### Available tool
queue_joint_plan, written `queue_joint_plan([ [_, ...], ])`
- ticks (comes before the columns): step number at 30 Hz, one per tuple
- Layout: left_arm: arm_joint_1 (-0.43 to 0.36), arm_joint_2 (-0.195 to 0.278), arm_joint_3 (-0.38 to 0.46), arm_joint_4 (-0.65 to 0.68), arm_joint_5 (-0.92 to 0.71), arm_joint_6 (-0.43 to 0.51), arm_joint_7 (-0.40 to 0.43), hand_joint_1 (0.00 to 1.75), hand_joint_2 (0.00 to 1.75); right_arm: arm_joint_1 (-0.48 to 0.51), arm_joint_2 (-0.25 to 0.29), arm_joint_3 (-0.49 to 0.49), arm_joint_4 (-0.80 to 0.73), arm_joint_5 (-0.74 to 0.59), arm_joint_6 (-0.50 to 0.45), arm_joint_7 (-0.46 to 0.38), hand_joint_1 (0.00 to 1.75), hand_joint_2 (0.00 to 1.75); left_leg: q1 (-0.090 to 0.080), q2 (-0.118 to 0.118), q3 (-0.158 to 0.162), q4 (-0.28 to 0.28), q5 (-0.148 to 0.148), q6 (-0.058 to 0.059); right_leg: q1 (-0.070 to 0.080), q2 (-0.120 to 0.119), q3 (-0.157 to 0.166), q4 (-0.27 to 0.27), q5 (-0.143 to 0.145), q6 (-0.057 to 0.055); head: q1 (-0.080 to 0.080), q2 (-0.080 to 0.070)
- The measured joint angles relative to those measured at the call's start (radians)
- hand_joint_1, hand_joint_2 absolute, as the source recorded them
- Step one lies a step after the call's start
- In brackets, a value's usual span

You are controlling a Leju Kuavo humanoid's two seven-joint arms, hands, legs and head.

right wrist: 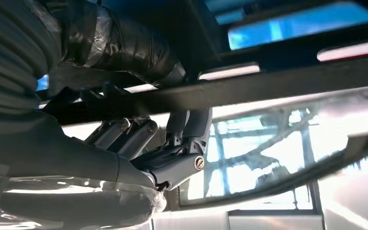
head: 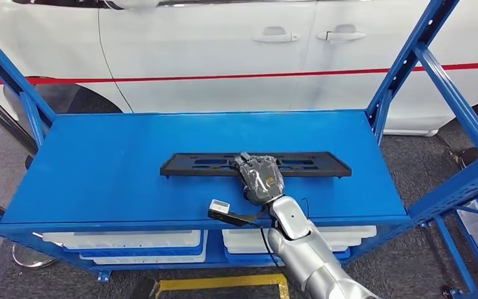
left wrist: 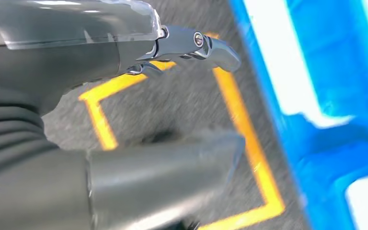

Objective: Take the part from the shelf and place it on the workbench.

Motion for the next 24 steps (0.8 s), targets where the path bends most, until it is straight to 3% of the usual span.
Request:
queue_joint_plan([
  [1,-0.001,-0.002,0.0,0.0,-0.001,0.01,-0.009,0.0,1.75,0.004,-0.004,-0.004,-0.012,-0.01,0.0,-0.006,1.75,1.75,-0.002,0.001,0.0,-0.001,0.001,0.003,-0.001,0.0,-0.03,0.063,-0.033,0.003,0.0,0.0],
  [3,-0.001,-0.004,0.0,0.0,-0.003,0.018,-0.017,0.0,0.87,0.015,-0.012,-0.011,-0.028,-0.02,0.001,-0.011,1.75,1.75,-0.003,0.002,-0.001,0.002,-0.001,0.006,-0.003,0.0,-0.089,0.182,-0.078,0.008,0.0,0.0],
  [4,0.0,-0.004,0.0,0.0,-0.004,0.02,-0.021,0.0,0.87,0.021,-0.016,-0.013,-0.035,-0.026,0.0,-0.014,1.75,1.75,-0.003,0.001,-0.001,0.004,-0.002,0.006,-0.005,-0.001,-0.102,0.202,-0.074,0.009,0.0,0.0],
  [5,0.001,-0.005,0.0,0.0,-0.005,0.021,-0.026,0.0,0.87,0.025,-0.018,-0.015,-0.044,-0.035,0.0,-0.02,1.75,1.75,-0.003,0.001,0.0,0.007,-0.005,0.005,-0.006,-0.001,-0.096,0.184,-0.051,0.01,0.0,0.0],
  [7,0.002,-0.008,-0.001,0.0,-0.007,0.019,-0.031,0.0,1.75,0.029,-0.019,-0.017,-0.068,-0.075,0.003,-0.044,1.75,1.75,-0.002,-0.001,0.0,0.018,-0.014,0.0,-0.01,-0.003,-0.042,0.061,0.019,0.01,0.0,0.0],
  [9,0.001,-0.01,-0.001,0.0,-0.003,0.005,-0.021,0.0,1.75,0.028,-0.019,-0.016,-0.115,-0.181,0.028,-0.084,1.75,1.75,-0.005,-0.003,-0.005,0.032,-0.024,-0.011,-0.009,-0.002,0.003,-0.037,0.054,0.003,0.0,0.0],
  [12,0.004,-0.006,0.0,0.0,0.017,-0.032,0.002,0.0,1.75,0.019,-0.018,0.008,-0.24,-0.357,0.114,-0.096,1.75,1.75,-0.008,-0.002,-0.011,0.038,-0.029,-0.025,-0.005,0.002,0.006,-0.051,0.055,-0.014,0.0,0.0],
  [14,0.008,-0.003,0.001,0.0,0.03,-0.052,0.005,0.0,1.75,0.007,-0.017,0.04,-0.33,-0.417,0.173,-0.084,1.75,1.75,-0.005,-0.002,-0.019,0.06,-0.049,-0.036,-0.008,0.002,0.008,-0.057,0.058,-0.027,0.0,0.0],
  [17,0.013,0.0,0.004,0.0,0.041,-0.075,0.0,0.0,1.75,-0.003,-0.014,0.105,-0.427,-0.457,0.219,-0.072,1.75,1.75,-0.001,-0.001,-0.093,0.222,-0.135,-0.051,-0.009,-0.002,0.011,-0.062,0.058,-0.039,-0.001,0.0],
  [19,0.02,0.0,0.006,0.0,0.046,-0.084,-0.007,0.0,1.75,0.001,-0.014,0.149,-0.47,-0.491,0.23,-0.064,1.75,1.75,0.0,-0.001,-0.141,0.317,-0.162,-0.054,-0.007,-0.003,0.011,-0.062,0.057,-0.041,-0.001,0.0],
  [20,0.023,0.0,0.007,0.0,0.047,-0.087,-0.01,0.0,1.75,0.003,-0.014,0.164,-0.484,-0.511,0.233,-0.062,1.75,1.75,0.0,-0.001,-0.143,0.315,-0.148,-0.053,-0.006,-0.003,0.011,-0.061,0.056,-0.041,-0.001,0.0],
  [21,0.025,0.0,0.008,0.0,0.047,-0.089,-0.012,0.0,1.75,0.005,-0.015,0.175,-0.496,-0.528,0.235,-0.062,1.75,1.75,0.0,-0.001,-0.124,0.272,-0.117,-0.05,-0.005,-0.002,0.012,-0.061,0.056,-0.041,-0.001,0.0],
  [22,0.027,0.0,0.009,0.0,0.047,-0.092,-0.014,0.0,1.75,0.005,-0.015,0.183,-0.508,-0.542,0.236,-0.063,1.75,1.75,-0.001,-0.001,-0.092,0.202,-0.077,-0.044,-0.004,-0.002,0.014,-0.061,0.055,-0.04,-0.001,0.0],
  [24,0.026,0.001,0.01,0.0,0.048,-0.095,-0.018,0.0,1.75,0.005,-0.016,0.195,-0.532,-0.565,0.237,-0.067,1.75,1.75,-0.006,-0.001,-0.03,0.073,-0.029,-0.031,-0.003,-0.002,0.016,-0.063,0.055,-0.036,-0.001,0.0],
])
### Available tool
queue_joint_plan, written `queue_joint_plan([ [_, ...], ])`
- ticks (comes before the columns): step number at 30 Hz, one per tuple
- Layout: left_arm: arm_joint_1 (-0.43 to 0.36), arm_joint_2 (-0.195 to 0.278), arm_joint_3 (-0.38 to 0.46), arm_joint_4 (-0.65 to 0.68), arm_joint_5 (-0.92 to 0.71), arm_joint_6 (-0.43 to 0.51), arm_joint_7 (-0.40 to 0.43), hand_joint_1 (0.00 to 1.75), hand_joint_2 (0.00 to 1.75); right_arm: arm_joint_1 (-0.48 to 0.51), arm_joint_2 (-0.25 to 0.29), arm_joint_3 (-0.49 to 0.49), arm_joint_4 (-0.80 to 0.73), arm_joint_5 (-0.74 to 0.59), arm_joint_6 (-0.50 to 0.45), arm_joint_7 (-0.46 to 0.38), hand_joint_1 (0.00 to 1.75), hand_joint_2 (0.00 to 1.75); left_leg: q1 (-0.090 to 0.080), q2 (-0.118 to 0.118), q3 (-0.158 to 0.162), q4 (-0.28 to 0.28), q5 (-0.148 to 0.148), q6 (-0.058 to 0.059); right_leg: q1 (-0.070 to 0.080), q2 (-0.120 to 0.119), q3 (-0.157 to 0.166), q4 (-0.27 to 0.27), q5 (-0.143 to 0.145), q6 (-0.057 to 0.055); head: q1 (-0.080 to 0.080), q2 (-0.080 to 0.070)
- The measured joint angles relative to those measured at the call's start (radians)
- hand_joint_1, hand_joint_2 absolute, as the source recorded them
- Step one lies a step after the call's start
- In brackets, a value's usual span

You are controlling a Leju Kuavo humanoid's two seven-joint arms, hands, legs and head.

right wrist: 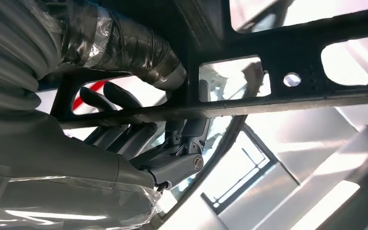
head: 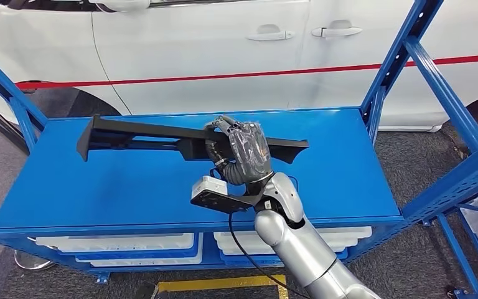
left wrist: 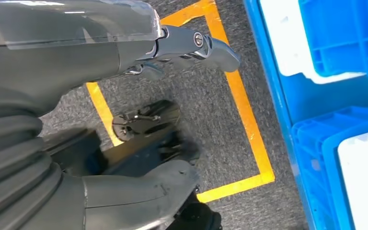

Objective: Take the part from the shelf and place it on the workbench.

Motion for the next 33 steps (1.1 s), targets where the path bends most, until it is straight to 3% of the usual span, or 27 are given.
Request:
queue_joint_plan([
  [1,0.0,0.0,0.0,0.0,0.0,-0.001,-0.001,0.0,1.75,0.001,-0.001,0.005,-0.011,-0.01,0.001,-0.002,1.75,1.75,-0.003,0.0,0.015,-0.033,0.007,0.005,0.0,0.0,0.0,-0.001,0.001,0.004,0.0,0.0],
  [4,0.007,0.002,0.001,0.0,0.0,-0.002,-0.003,0.0,1.75,0.008,-0.004,0.019,-0.044,-0.031,0.01,-0.008,1.75,1.75,-0.006,-0.001,0.022,-0.052,0.013,0.015,0.0,0.0,0.0,-0.005,0.003,0.021,0.0,0.0],
  [6,0.01,0.002,0.002,0.0,0.001,-0.002,-0.003,0.0,1.75,0.01,-0.006,0.028,-0.068,-0.037,0.016,-0.013,1.75,1.75,0.001,0.001,0.028,-0.066,0.022,0.026,0.002,-0.001,-0.01,0.023,-0.021,0.031,0.0,0.0],
  [9,0.012,0.002,0.005,0.0,0.008,-0.004,-0.004,0.0,1.75,0.014,-0.015,0.045,-0.091,-0.045,0.024,-0.016,1.75,1.75,0.002,0.002,0.029,-0.071,0.026,0.035,0.001,-0.001,-0.087,0.192,-0.111,0.038,0.0,0.0],
  [10,0.014,0.002,0.008,0.0,0.012,-0.006,-0.004,0.0,1.75,0.017,-0.019,0.051,-0.095,-0.047,0.029,-0.016,1.75,1.75,0.002,0.002,0.028,-0.069,0.025,0.036,0.0,-0.001,-0.112,0.243,-0.127,0.039,0.0,0.0],
  [11,0.016,0.002,0.01,0.0,0.015,-0.008,-0.004,0.0,1.75,0.019,-0.023,0.057,-0.099,-0.048,0.033,-0.016,1.75,1.75,0.002,0.002,0.028,-0.068,0.024,0.035,-0.001,-0.001,-0.122,0.261,-0.124,0.04,0.0,0.0],
  [12,0.017,0.002,0.013,0.0,0.017,-0.01,-0.004,0.0,1.75,0.02,-0.026,0.063,-0.102,-0.049,0.035,-0.016,1.75,1.75,0.002,0.001,0.028,-0.065,0.023,0.035,-0.002,-0.002,-0.112,0.238,-0.101,0.04,0.0,0.0],
  [14,0.018,0.002,0.016,0.0,0.018,-0.013,-0.004,0.0,1.75,0.02,-0.029,0.073,-0.112,-0.049,0.037,-0.016,1.75,1.75,0.002,-0.001,0.028,-0.058,0.017,0.03,-0.003,-0.003,-0.047,0.109,-0.035,0.036,0.0,0.0],
  [16,0.018,0.002,0.018,0.0,0.019,-0.014,-0.004,0.0,1.75,0.019,-0.029,0.08,-0.12,-0.049,0.037,-0.016,1.75,1.75,-0.001,-0.002,0.025,-0.049,0.01,0.021,0.0,-0.003,0.0,0.014,-0.006,0.028,0.0,0.0],
  [19,0.018,0.003,0.02,0.0,0.019,-0.014,-0.004,0.0,1.75,0.019,-0.03,0.085,-0.125,-0.051,0.038,-0.016,1.75,1.75,-0.002,-0.002,0.022,-0.045,0.005,0.007,0.003,-0.001,0.005,-0.002,-0.005,0.015,0.0,0.0],
  [21,0.018,0.004,0.023,0.0,0.022,-0.019,-0.005,0.0,1.75,0.017,-0.031,0.091,-0.128,-0.058,0.041,-0.016,1.75,1.75,0.001,-0.002,0.011,-0.017,-0.017,-0.005,0.0,-0.002,0.007,-0.006,-0.003,0.004,0.0,0.0],
  [24,0.019,0.004,0.028,0.0,0.031,-0.035,-0.01,0.0,1.75,0.013,-0.031,0.107,-0.131,-0.083,0.055,-0.016,1.75,1.75,0.006,-0.001,-0.067,0.154,-0.104,-0.02,-0.002,-0.004,0.008,-0.008,-0.003,-0.006,0.0,0.0],
  [25,0.02,0.004,0.03,0.0,0.034,-0.042,-0.012,0.0,1.75,0.012,-0.031,0.113,-0.131,-0.096,0.061,-0.016,1.75,1.75,0.007,-0.001,-0.097,0.213,-0.124,-0.022,-0.002,-0.004,0.008,-0.007,-0.004,-0.007,0.0,0.0],
  [26,0.02,0.004,0.032,0.0,0.033,-0.047,-0.014,0.0,1.75,0.01,-0.031,0.118,-0.131,-0.111,0.067,-0.015,1.75,1.75,0.007,-0.001,-0.112,0.24,-0.124,-0.024,-0.002,-0.004,0.009,-0.007,-0.004,-0.007,0.0,0.0],
  [27,0.02,0.004,0.034,0.001,0.03,-0.047,-0.014,0.0,1.75,0.007,-0.031,0.124,-0.131,-0.126,0.073,-0.015,1.75,1.75,0.007,-0.001,-0.108,0.226,-0.103,-0.023,-0.001,-0.003,0.009,-0.007,-0.005,-0.007,0.0,0.0],
  [30,0.018,0.006,0.035,0.001,0.017,-0.029,-0.006,0.0,1.75,-0.009,-0.029,0.14,-0.13,-0.154,0.082,-0.012,1.75,1.75,0.003,-0.001,-0.019,0.028,-0.003,-0.009,0.0,0.0,0.013,-0.007,-0.007,-0.002,0.0,0.0],
  [31,0.016,0.007,0.035,0.001,0.017,-0.024,-0.002,0.0,1.75,-0.013,-0.029,0.144,-0.129,-0.157,0.082,-0.011,1.75,1.75,0.001,-0.001,0.003,-0.02,0.012,-0.003,0.001,0.0,0.013,-0.007,-0.007,0.002,0.0,0.0],
  [33,0.016,0.007,0.037,0.001,0.024,-0.014,0.012,0.0,1.75,-0.013,-0.028,0.151,-0.123,-0.162,0.082,-0.01,1.75,1.75,-0.005,-0.003,0.015,-0.047,0.014,0.004,0.002,0.0,0.013,-0.01,-0.006,0.012,0.0,0.0],
])
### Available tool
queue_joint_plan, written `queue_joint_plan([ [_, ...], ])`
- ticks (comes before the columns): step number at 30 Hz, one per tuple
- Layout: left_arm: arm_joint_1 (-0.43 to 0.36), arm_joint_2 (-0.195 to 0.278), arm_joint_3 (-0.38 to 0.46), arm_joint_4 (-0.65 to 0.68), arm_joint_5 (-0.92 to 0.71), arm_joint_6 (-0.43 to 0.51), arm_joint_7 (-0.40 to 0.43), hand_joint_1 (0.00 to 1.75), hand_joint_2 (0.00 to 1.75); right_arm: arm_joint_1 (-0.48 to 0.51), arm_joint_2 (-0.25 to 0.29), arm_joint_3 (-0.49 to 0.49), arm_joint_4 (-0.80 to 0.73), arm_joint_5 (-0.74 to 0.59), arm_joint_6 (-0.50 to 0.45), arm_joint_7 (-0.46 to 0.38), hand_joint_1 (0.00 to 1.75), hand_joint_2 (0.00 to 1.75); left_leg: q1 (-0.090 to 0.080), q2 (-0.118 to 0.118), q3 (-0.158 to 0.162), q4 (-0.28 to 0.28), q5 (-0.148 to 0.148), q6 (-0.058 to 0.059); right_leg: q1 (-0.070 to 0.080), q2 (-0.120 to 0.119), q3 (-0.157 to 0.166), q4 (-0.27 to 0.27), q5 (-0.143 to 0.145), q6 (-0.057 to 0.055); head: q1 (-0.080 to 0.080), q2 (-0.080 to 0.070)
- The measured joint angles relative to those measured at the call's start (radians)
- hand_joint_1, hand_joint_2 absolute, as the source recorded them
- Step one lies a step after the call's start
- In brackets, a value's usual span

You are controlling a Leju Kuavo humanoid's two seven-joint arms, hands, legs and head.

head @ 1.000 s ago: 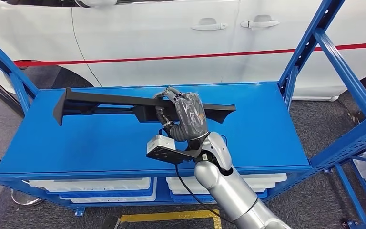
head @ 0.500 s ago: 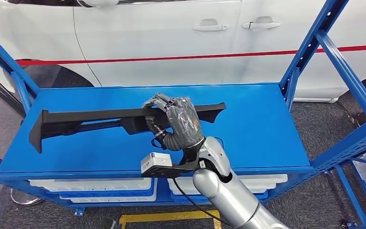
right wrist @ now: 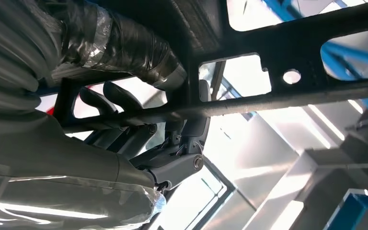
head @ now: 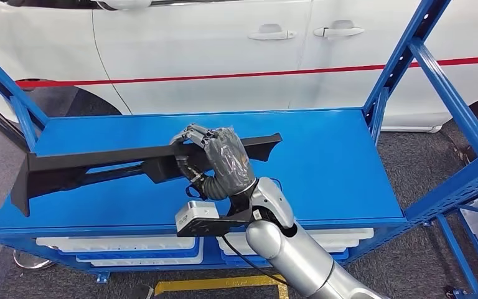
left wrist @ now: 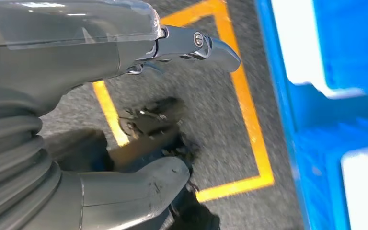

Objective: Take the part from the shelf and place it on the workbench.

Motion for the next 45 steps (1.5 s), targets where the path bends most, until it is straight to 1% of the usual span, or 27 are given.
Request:
queue_joint_plan([
  [2,0.003,-0.001,0.003,0.0,0.006,0.012,0.02,0.0,1.75,0.007,0.0,0.007,0.006,-0.008,-0.002,-0.004,1.75,1.75,0.002,0.0,0.003,-0.01,0.006,0.009,0.0,-0.001,0.002,-0.001,-0.002,0.012,0.0,0.0],
  [3,0.004,-0.001,0.005,0.0,0.008,0.018,0.029,0.0,1.75,0.011,0.0,0.01,0.008,-0.013,-0.003,-0.008,1.75,1.75,0.005,0.0,0.007,-0.017,0.01,0.016,0.001,-0.002,-0.003,0.012,-0.013,0.016,0.001,0.0],
  [4,0.004,-0.003,0.006,0.0,0.011,0.022,0.037,0.0,1.75,0.014,0.0,0.013,0.01,-0.018,-0.004,-0.012,1.75,1.75,0.007,0.001,0.01,-0.025,0.015,0.022,0.002,-0.002,-0.017,0.045,-0.035,0.021,0.001,0.0],
  [7,0.003,-0.007,0.013,0.001,0.023,0.033,0.063,0.0,1.75,0.033,0.0,0.023,0.018,-0.029,-0.006,-0.027,1.75,1.75,0.008,0.002,0.012,-0.029,0.017,0.03,0.001,-0.002,-0.105,0.228,-0.123,0.028,0.001,0.0],
  [8,0.004,-0.009,0.017,0.002,0.026,0.037,0.07,0.0,1.75,0.043,0.0,0.027,0.022,-0.031,-0.006,-0.033,1.75,1.75,0.008,0.002,0.012,-0.028,0.016,0.03,0.001,-0.002,-0.125,0.264,-0.129,0.029,0.001,0.0],
  [9,0.005,-0.011,0.02,0.003,0.028,0.039,0.076,0.0,1.75,0.052,0.0,0.032,0.025,-0.032,-0.006,-0.038,1.75,1.75,0.008,0.002,0.012,-0.025,0.015,0.03,0.0,-0.002,-0.127,0.265,-0.116,0.03,0.001,0.0],
  [10,0.005,-0.013,0.023,0.003,0.028,0.04,0.082,0.0,1.75,0.06,0.0,0.038,0.027,-0.032,-0.006,-0.043,1.75,1.75,0.008,0.001,0.012,-0.021,0.012,0.029,-0.001,-0.003,-0.109,0.225,-0.086,0.029,0.001,0.0],
  [12,0.006,-0.019,0.027,0.004,0.027,0.042,0.088,0.0,1.75,0.07,0.001,0.049,0.029,-0.033,-0.006,-0.051,1.75,1.75,0.006,-0.001,0.011,-0.01,0.003,0.023,-0.001,-0.003,-0.043,0.091,-0.022,0.024,0.001,0.0],
  [14,0.005,-0.022,0.029,0.004,0.027,0.044,0.091,0.0,1.75,0.076,0.003,0.055,0.029,-0.033,-0.006,-0.055,1.75,1.75,0.003,-0.002,0.008,0.0,-0.005,0.014,0.001,-0.001,-0.006,0.013,0.0,0.015,0.001,0.0],
  [17,0.006,-0.024,0.031,0.004,0.027,0.045,0.092,0.0,1.75,0.081,0.005,0.061,0.029,-0.033,-0.006,-0.056,1.75,1.75,0.004,-0.002,0.007,0.002,-0.01,-0.001,0.002,0.001,-0.005,0.005,0.001,-0.001,0.0,0.0],
  [19,0.005,-0.024,0.031,0.004,0.027,0.045,0.092,0.0,1.75,0.082,0.009,0.064,0.029,-0.034,-0.006,-0.057,1.75,1.75,0.005,-0.001,-0.008,0.041,-0.039,-0.013,-0.003,0.0,-0.002,-0.001,0.004,-0.012,0.0,0.0],
  [22,0.007,-0.025,0.033,0.004,0.027,0.048,0.098,0.0,1.75,0.088,0.013,0.069,0.03,-0.037,-0.005,-0.063,1.75,1.75,0.011,0.0,-0.091,0.223,-0.13,-0.027,-0.004,-0.003,-0.002,-0.003,0.004,-0.018,0.0,0.0],
  [23,0.008,-0.025,0.033,0.004,0.027,0.051,0.104,0.0,1.75,0.092,0.014,0.073,0.03,-0.038,-0.004,-0.066,1.75,1.75,0.011,0.0,-0.114,0.27,-0.143,-0.03,-0.003,-0.004,-0.002,-0.003,0.004,-0.019,0.0,0.0],
  [24,0.01,-0.026,0.034,0.004,0.025,0.054,0.11,0.0,1.75,0.097,0.014,0.078,0.03,-0.04,-0.004,-0.068,1.75,1.75,0.011,0.0,-0.12,0.281,-0.137,-0.03,-0.003,-0.003,-0.002,-0.002,0.004,-0.019,0.0,0.0],
  [25,0.011,-0.027,0.034,0.004,0.023,0.056,0.117,0.0,1.75,0.101,0.014,0.085,0.029,-0.04,-0.003,-0.07,1.75,1.75,0.011,0.0,-0.106,0.251,-0.112,-0.028,-0.003,-0.003,-0.001,-0.001,0.004,-0.019,0.0,0.0],
  [27,0.01,-0.028,0.034,0.004,0.021,0.057,0.131,0.0,1.75,0.104,0.015,0.098,0.025,-0.04,-0.002,-0.074,1.75,1.75,0.01,0.0,-0.039,0.11,-0.043,-0.018,-0.002,-0.001,0.0,0.002,0.004,-0.018,0.0,0.0],
  [29,0.008,-0.03,0.036,0.004,0.024,0.057,0.143,0.0,1.75,0.103,0.016,0.11,0.021,-0.043,-0.002,-0.075,1.75,1.75,0.005,-0.001,0.007,0.011,-0.006,-0.007,0.0,0.0,-0.002,0.002,0.007,-0.012,0.0,0.0],
  [31,0.007,-0.032,0.038,0.004,0.027,0.056,0.152,0.0,1.75,0.103,0.017,0.12,0.019,-0.046,-0.002,-0.075,1.75,1.75,0.0,-0.002,0.009,-0.001,0.001,0.0,0.001,0.0,-0.005,0.0,0.013,-0.001,0.0,0.0],
  [33,0.005,-0.036,0.039,0.004,0.026,0.054,0.159,0.0,1.75,0.103,0.017,0.125,0.018,-0.05,-0.002,-0.075,1.75,1.75,0.005,0.0,0.008,-0.013,0.013,0.011,0.004,0.0,-0.008,0.003,0.007,0.01,0.0,0.0],
  [34,0.003,-0.038,0.04,0.004,0.026,0.053,0.162,0.0,1.75,0.102,0.017,0.125,0.016,-0.053,-0.002,-0.075,1.75,1.75,0.008,0.002,0.005,-0.02,0.021,0.019,0.005,0.001,-0.015,0.021,-0.014,0.015,0.0,0.0],
  [35,0.0,-0.041,0.04,0.004,0.024,0.052,0.165,0.0,1.75,0.101,0.017,0.126,0.015,-0.057,-0.003,-0.075,1.75,1.75,0.011,0.004,0.002,-0.027,0.029,0.026,0.005,0.001,-0.029,0.059,-0.048,0.018,0.001,0.0],
  [37,-0.004,-0.043,0.041,0.004,0.02,0.051,0.171,0.0,1.75,0.1,0.015,0.126,0.012,-0.067,-0.007,-0.075,1.75,1.75,0.009,0.007,-0.014,-0.025,0.04,0.033,0.003,0.0,-0.068,0.175,-0.131,0.023,0.001,0.0],
  [38,-0.005,-0.043,0.041,0.004,0.016,0.05,0.175,0.0,1.75,0.1,0.014,0.126,0.011,-0.073,-0.011,-0.075,1.75,1.75,0.008,0.008,-0.023,-0.021,0.044,0.033,0.002,0.0,-0.082,0.228,-0.159,0.025,0.001,0.0],
  [39,-0.006,-0.043,0.041,0.004,0.013,0.049,0.178,0.0,1.75,0.099,0.013,0.125,0.008,-0.079,-0.015,-0.075,1.75,1.75,0.007,0.008,-0.034,-0.017,0.049,0.033,0.001,0.0,-0.082,0.252,-0.167,0.027,0.001,0.0],
  [40,-0.007,-0.043,0.041,0.004,0.009,0.048,0.181,0.0,1.75,0.096,0.012,0.124,0.002,-0.084,-0.019,-0.075,1.75,1.75,0.007,0.009,-0.046,-0.011,0.054,0.031,0.0,0.0,-0.064,0.241,-0.156,0.028,0.001,0.0],
  [43,-0.013,-0.046,0.041,0.004,-0.004,0.044,0.188,0.0,1.75,0.069,0.011,0.112,-0.028,-0.1,-0.029,-0.069,1.75,1.75,0.007,0.008,-0.078,0.011,0.066,0.022,-0.002,-0.001,0.053,0.072,-0.095,0.025,0.0,0.0],
  [45,-0.018,-0.048,0.04,0.004,-0.01,0.042,0.192,0.0,1.75,0.04,0.011,0.099,-0.053,-0.11,-0.031,-0.059,1.75,1.75,0.006,0.007,-0.089,0.02,0.075,0.011,0.001,0.002,0.083,0.016,-0.083,0.018,0.0,0.0],
])
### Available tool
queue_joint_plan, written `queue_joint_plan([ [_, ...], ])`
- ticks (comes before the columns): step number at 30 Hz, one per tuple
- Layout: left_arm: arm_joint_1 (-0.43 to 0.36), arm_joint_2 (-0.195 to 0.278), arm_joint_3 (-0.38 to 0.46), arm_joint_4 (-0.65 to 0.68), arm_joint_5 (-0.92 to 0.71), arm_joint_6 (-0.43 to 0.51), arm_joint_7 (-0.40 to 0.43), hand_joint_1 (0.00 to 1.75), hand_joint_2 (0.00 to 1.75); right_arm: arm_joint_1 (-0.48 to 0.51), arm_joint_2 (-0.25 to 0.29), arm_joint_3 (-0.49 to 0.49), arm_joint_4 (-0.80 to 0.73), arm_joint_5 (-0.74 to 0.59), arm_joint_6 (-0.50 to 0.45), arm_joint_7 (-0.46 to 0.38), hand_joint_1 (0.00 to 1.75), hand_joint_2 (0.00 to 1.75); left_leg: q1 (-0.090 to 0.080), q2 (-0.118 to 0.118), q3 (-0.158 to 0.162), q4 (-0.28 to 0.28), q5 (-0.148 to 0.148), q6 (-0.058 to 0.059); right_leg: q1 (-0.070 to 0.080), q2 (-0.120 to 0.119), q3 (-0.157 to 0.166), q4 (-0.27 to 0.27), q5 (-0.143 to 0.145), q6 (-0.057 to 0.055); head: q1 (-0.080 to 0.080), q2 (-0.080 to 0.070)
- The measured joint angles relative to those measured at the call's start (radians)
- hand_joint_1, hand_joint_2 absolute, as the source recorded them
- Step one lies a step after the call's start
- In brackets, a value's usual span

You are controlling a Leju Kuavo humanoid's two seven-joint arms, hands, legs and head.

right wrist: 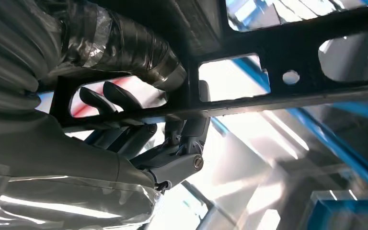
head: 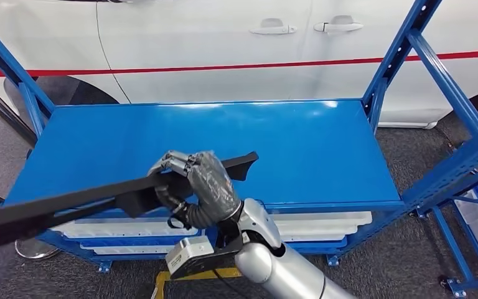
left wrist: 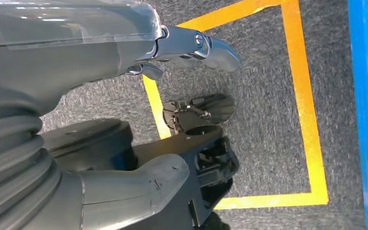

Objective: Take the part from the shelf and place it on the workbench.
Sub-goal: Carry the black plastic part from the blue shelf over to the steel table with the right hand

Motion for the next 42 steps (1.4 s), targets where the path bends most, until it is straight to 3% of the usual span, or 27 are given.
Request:
queue_joint_plan([
  [3,-0.005,-0.001,-0.002,0.0,-0.003,-0.003,0.004,0.0,1.75,-0.035,0.0,-0.015,-0.026,-0.009,0.0,0.011,1.75,1.75,0.001,-0.003,-0.008,-0.001,0.014,-0.019,0.001,0.0,-0.016,-0.006,0.022,-0.02,0.0,0.0],
  [4,-0.006,-0.002,-0.002,0.0,-0.003,-0.003,0.005,0.0,1.75,-0.042,0.0,-0.017,-0.032,-0.009,0.0,0.013,1.75,1.75,0.002,-0.004,-0.017,0.012,-0.004,-0.024,0.0,-0.001,-0.026,-0.008,0.034,-0.029,0.0,0.0],
  [5,-0.006,-0.002,-0.003,0.0,-0.003,-0.003,0.006,0.0,1.75,-0.046,0.001,-0.018,-0.037,-0.01,0.0,0.014,1.75,1.75,0.003,-0.005,-0.03,0.043,-0.04,-0.03,-0.003,-0.003,-0.037,-0.011,0.047,-0.036,-0.001,0.0],
  [7,-0.006,-0.002,-0.003,0.0,-0.003,-0.003,0.006,0.0,1.75,-0.049,0.001,-0.02,-0.043,-0.01,0.001,0.014,1.75,1.75,0.006,-0.004,-0.063,0.162,-0.142,-0.039,-0.003,-0.005,-0.065,-0.012,0.07,-0.043,-0.002,0.0],
  [8,-0.007,-0.002,-0.003,0.0,-0.003,-0.003,0.006,0.0,1.75,-0.049,0.001,-0.02,-0.044,-0.01,0.001,0.014,1.75,1.75,0.007,-0.004,-0.074,0.226,-0.178,-0.042,-0.003,-0.006,-0.08,-0.011,0.081,-0.043,-0.002,0.0],
  [9,-0.007,-0.002,-0.003,0.0,-0.003,-0.003,0.006,0.0,1.75,-0.049,0.001,-0.02,-0.045,-0.01,0.001,0.014,1.75,1.75,0.007,-0.004,-0.075,0.272,-0.192,-0.044,-0.001,-0.006,-0.095,-0.01,0.092,-0.043,-0.002,0.0],
  [10,-0.007,-0.002,-0.003,0.0,-0.003,-0.003,0.006,0.0,1.75,-0.049,0.001,-0.02,-0.045,-0.01,0.001,0.014,1.75,1.75,0.007,-0.004,-0.059,0.285,-0.185,-0.043,0.0,-0.007,-0.108,-0.009,0.102,-0.043,-0.002,0.0],
  [11,-0.007,-0.002,-0.003,0.0,-0.003,-0.003,0.006,0.0,1.75,-0.05,0.001,-0.02,-0.046,-0.01,0.001,0.014,1.75,1.75,0.006,-0.004,-0.025,0.26,-0.163,-0.04,0.001,-0.007,-0.121,-0.008,0.111,-0.042,-0.002,0.0],
  [12,-0.008,-0.002,-0.003,0.0,-0.003,-0.004,0.006,0.0,1.75,-0.05,0.001,-0.02,-0.047,-0.009,0.001,0.014,1.75,1.75,0.005,-0.004,0.027,0.202,-0.141,-0.034,0.002,-0.007,-0.133,-0.008,0.121,-0.04,-0.002,0.0],
  [14,-0.013,-0.002,-0.004,0.0,-0.005,-0.004,0.006,0.0,1.75,-0.053,0.001,-0.021,-0.053,-0.005,0.0,0.018,1.75,1.75,-0.001,-0.004,0.141,0.05,-0.138,-0.018,0.005,-0.006,-0.147,-0.007,0.139,-0.034,-0.002,0.0],
  [16,-0.018,-0.002,-0.005,0.0,-0.007,-0.006,0.005,0.0,1.75,-0.059,0.001,-0.021,-0.059,0.001,0.0,0.024,1.75,1.75,-0.009,-0.005,0.189,-0.031,-0.152,-0.006,0.004,-0.007,-0.149,-0.011,0.156,-0.024,-0.002,0.0],
  [18,-0.02,-0.003,-0.006,0.0,-0.01,-0.008,0.004,0.0,1.75,-0.065,0.0,-0.021,-0.06,0.004,-0.001,0.031,1.75,1.75,-0.009,-0.003,0.183,-0.046,-0.133,0.004,0.002,-0.008,-0.15,-0.018,0.17,-0.011,-0.002,0.0],
  [19,-0.02,-0.004,-0.006,0.0,-0.012,-0.01,0.004,0.0,1.75,-0.068,-0.001,-0.022,-0.06,0.005,-0.001,0.033,1.75,1.75,-0.007,0.0,0.179,-0.053,-0.12,0.012,0.002,-0.007,-0.155,-0.012,0.157,-0.005,-0.002,0.0],
  [21,-0.022,-0.005,-0.008,0.0,-0.015,-0.011,0.005,0.0,1.75,-0.073,-0.004,-0.025,-0.059,0.006,-0.001,0.037,1.75,1.75,-0.001,0.005,0.159,-0.064,-0.089,0.026,0.002,-0.005,-0.177,0.05,0.076,0.003,-0.002,0.0],
  [23,-0.022,-0.005,-0.009,0.0,-0.016,-0.012,0.006,0.0,1.75,-0.077,-0.006,-0.027,-0.056,0.006,0.0,0.039,1.75,1.75,-0.002,0.007,0.127,-0.063,-0.064,0.03,0.0,-0.005,-0.207,0.176,-0.019,0.01,-0.002,0.0],
  [24,-0.022,-0.005,-0.01,0.0,-0.017,-0.012,0.006,0.0,1.75,-0.078,-0.007,-0.028,-0.054,0.006,0.0,0.04,1.75,1.75,-0.002,0.007,0.109,-0.061,-0.053,0.028,-0.001,-0.005,-0.214,0.231,-0.035,0.014,-0.002,0.0],
  [26,-0.021,-0.005,-0.01,0.0,-0.017,-0.013,0.007,0.0,1.75,-0.078,-0.01,-0.028,-0.047,0.006,0.0,0.042,1.75,1.75,-0.001,0.009,0.073,-0.051,-0.032,0.023,-0.005,-0.005,-0.187,0.257,-0.002,0.019,-0.002,0.0],
  [28,-0.021,-0.005,-0.011,0.0,-0.017,-0.015,0.007,0.0,1.75,-0.078,-0.011,-0.028,-0.041,0.009,-0.001,0.044,1.75,1.75,0.001,0.009,0.04,-0.033,-0.019,0.014,-0.01,-0.006,-0.098,0.157,0.036,0.021,-0.002,0.0],
  [30,-0.022,-0.005,-0.011,0.0,-0.017,-0.016,0.007,0.0,1.75,-0.08,-0.01,-0.028,-0.038,0.015,-0.002,0.044,1.75,1.75,0.0,0.008,0.016,-0.013,-0.01,0.003,-0.009,-0.003,-0.015,0.036,0.017,0.015,-0.002,0.0],
  [31,-0.022,-0.005,-0.011,0.0,-0.017,-0.017,0.007,0.0,1.75,-0.082,-0.01,-0.028,-0.035,0.018,-0.004,0.044,1.75,1.75,-0.001,0.008,0.009,-0.007,-0.004,-0.003,-0.006,-0.002,0.001,0.005,0.003,0.008,-0.003,0.0],
  [34,-0.022,-0.005,-0.011,0.0,-0.017,-0.019,0.007,0.0,1.75,-0.083,-0.01,-0.028,-0.024,0.025,-0.009,0.044,1.75,1.75,0.002,0.005,-0.005,0.0,0.003,-0.021,-0.005,-0.004,-0.012,-0.005,0.019,-0.02,-0.003,0.0],
  [36,-0.021,-0.005,-0.011,0.0,-0.017,-0.02,0.007,0.0,1.75,-0.083,-0.009,-0.028,-0.014,0.027,-0.011,0.044,1.75,1.75,0.006,0.003,-0.029,0.059,-0.066,-0.031,-0.007,-0.008,-0.035,-0.008,0.043,-0.036,-0.003,0.0],
  [38,-0.021,-0.005,-0.011,0.0,-0.017,-0.022,0.008,0.0,1.75,-0.083,-0.008,-0.028,-0.006,0.028,-0.012,0.045,1.75,1.75,0.007,0.003,-0.059,0.181,-0.165,-0.039,-0.003,-0.01,-0.065,-0.007,0.068,-0.043,-0.004,0.0],
  [39,-0.021,-0.005,-0.011,0.0,-0.017,-0.022,0.008,0.0,1.75,-0.083,-0.007,-0.028,-0.002,0.028,-0.013,0.045,1.75,1.75,0.007,0.003,-0.066,0.238,-0.191,-0.041,-0.001,-0.01,-0.08,-0.006,0.079,-0.045,-0.004,0.0],
  [40,-0.021,-0.005,-0.011,0.0,-0.017,-0.023,0.008,0.0,1.75,-0.083,-0.007,-0.028,0.001,0.028,-0.013,0.045,1.75,1.75,0.007,0.003,-0.061,0.273,-0.193,-0.041,0.001,-0.011,-0.096,-0.004,0.09,-0.045,-0.004,0.0],
  [41,-0.021,-0.005,-0.011,0.0,-0.017,-0.023,0.008,0.0,1.75,-0.083,-0.007,-0.028,0.005,0.028,-0.013,0.045,1.75,1.75,0.006,0.003,-0.041,0.274,-0.175,-0.037,0.004,-0.011,-0.111,-0.002,0.101,-0.045,-0.004,0.0],
  [42,-0.021,-0.005,-0.011,0.0,-0.017,-0.023,0.008,0.0,1.75,-0.083,-0.007,-0.028,0.007,0.029,-0.013,0.045,1.75,1.75,0.004,0.002,-0.003,0.24,-0.149,-0.031,0.006,-0.011,-0.125,-0.001,0.111,-0.045,-0.004,0.0],
])
